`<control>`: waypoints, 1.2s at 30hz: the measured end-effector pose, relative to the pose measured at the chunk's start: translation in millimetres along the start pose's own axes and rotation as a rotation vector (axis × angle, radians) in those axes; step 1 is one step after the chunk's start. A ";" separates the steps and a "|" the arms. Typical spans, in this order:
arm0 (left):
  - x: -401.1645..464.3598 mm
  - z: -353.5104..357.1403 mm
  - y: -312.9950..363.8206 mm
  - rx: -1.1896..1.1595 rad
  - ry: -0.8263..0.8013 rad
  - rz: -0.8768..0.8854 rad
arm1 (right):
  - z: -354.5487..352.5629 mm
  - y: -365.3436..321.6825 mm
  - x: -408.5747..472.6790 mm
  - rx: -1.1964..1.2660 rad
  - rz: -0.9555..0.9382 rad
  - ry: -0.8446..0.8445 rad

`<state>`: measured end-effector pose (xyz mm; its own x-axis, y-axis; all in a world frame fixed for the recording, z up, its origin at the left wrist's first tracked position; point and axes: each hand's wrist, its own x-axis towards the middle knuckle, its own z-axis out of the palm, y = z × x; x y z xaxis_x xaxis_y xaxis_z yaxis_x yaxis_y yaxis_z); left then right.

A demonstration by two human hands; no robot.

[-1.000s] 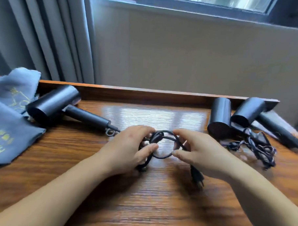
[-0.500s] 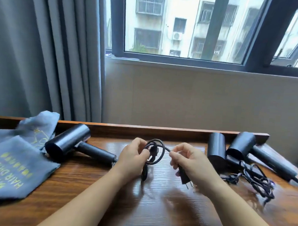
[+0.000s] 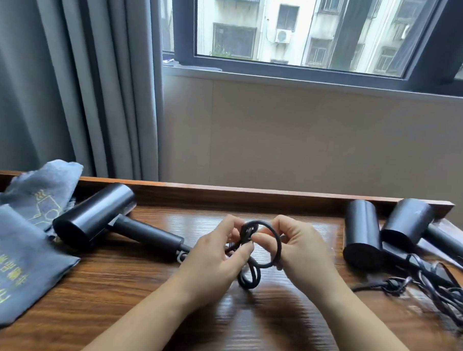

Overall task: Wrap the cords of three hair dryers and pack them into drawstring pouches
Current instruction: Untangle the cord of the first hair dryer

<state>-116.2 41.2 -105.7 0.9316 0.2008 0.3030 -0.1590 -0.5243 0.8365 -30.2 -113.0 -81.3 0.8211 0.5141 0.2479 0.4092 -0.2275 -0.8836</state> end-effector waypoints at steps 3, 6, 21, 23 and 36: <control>-1.6 0.8 2.4 0.026 0.003 0.029 | 3.5 3.2 -1.2 0.106 0.144 -0.033; 0.1 -0.7 1.6 -0.052 0.112 -0.014 | -3.0 6.6 -1.9 0.284 0.347 -0.201; -1.0 -4.8 -3.4 -0.096 0.139 -0.039 | -18.7 16.1 -4.0 0.289 -0.079 -0.152; -1.2 -4.5 -5.1 0.052 0.192 -0.015 | -14.1 14.1 -4.6 0.299 -0.105 -0.108; -2.9 -9.2 6.2 -0.094 0.204 -0.026 | -9.1 6.0 -10.9 0.456 -0.072 -0.181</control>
<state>-122.9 45.0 -97.2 0.8519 0.3813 0.3589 -0.1748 -0.4390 0.8813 -33.0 -127.4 -85.7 0.6981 0.6601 0.2773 0.2130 0.1784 -0.9606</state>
